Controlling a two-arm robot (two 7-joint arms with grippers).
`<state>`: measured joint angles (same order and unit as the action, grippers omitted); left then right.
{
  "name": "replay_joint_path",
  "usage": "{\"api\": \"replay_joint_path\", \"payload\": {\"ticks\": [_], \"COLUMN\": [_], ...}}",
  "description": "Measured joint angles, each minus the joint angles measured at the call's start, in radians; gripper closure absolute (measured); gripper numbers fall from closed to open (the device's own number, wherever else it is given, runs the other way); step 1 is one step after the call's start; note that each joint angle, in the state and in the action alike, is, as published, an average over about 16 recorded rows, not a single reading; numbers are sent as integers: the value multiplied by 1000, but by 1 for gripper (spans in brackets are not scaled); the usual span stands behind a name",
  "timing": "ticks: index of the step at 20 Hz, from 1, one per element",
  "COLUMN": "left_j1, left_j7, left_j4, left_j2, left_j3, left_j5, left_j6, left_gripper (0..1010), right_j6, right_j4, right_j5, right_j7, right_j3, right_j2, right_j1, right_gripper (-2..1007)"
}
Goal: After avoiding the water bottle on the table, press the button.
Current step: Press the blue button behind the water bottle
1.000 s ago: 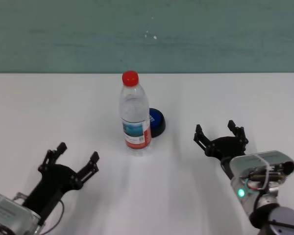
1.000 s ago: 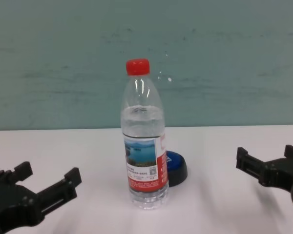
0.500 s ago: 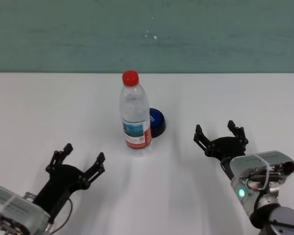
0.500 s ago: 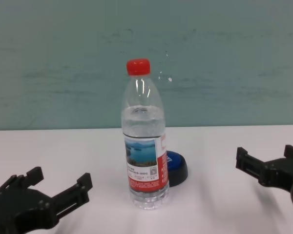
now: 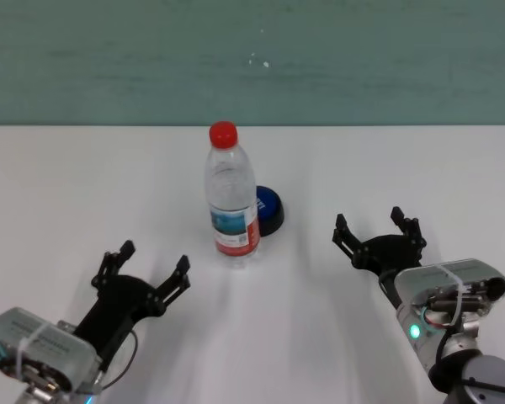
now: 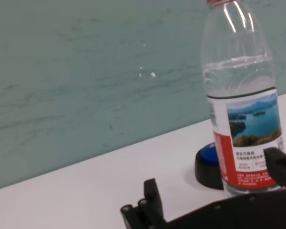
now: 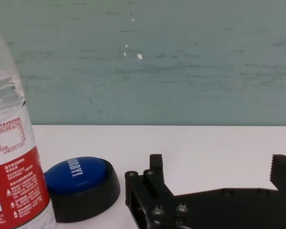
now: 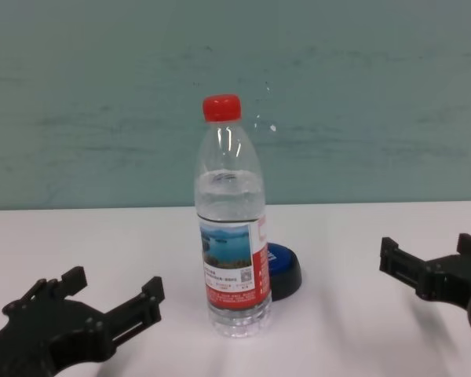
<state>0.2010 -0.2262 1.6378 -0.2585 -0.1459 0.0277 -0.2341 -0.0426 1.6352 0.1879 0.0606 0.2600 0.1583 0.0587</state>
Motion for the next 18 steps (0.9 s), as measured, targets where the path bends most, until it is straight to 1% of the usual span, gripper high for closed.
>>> {"api": "replay_joint_path", "payload": {"ticks": [8,18], "left_j1": [-17,-32], "left_j7": [4,12], "left_j4": [-14,-25], "left_j2": [7,17], "left_j3": [-14,-25], "left_j5": [-15,-26], "left_j6": [1,6], "left_gripper": [0,0], "right_j6": [0,0], "right_j4": [0,0], "right_j5": [0,0], "right_j7": [0,0], "right_j3": [0,0], "right_j2": [0,0], "right_j1": [0,0], "right_gripper": [1,1]}}
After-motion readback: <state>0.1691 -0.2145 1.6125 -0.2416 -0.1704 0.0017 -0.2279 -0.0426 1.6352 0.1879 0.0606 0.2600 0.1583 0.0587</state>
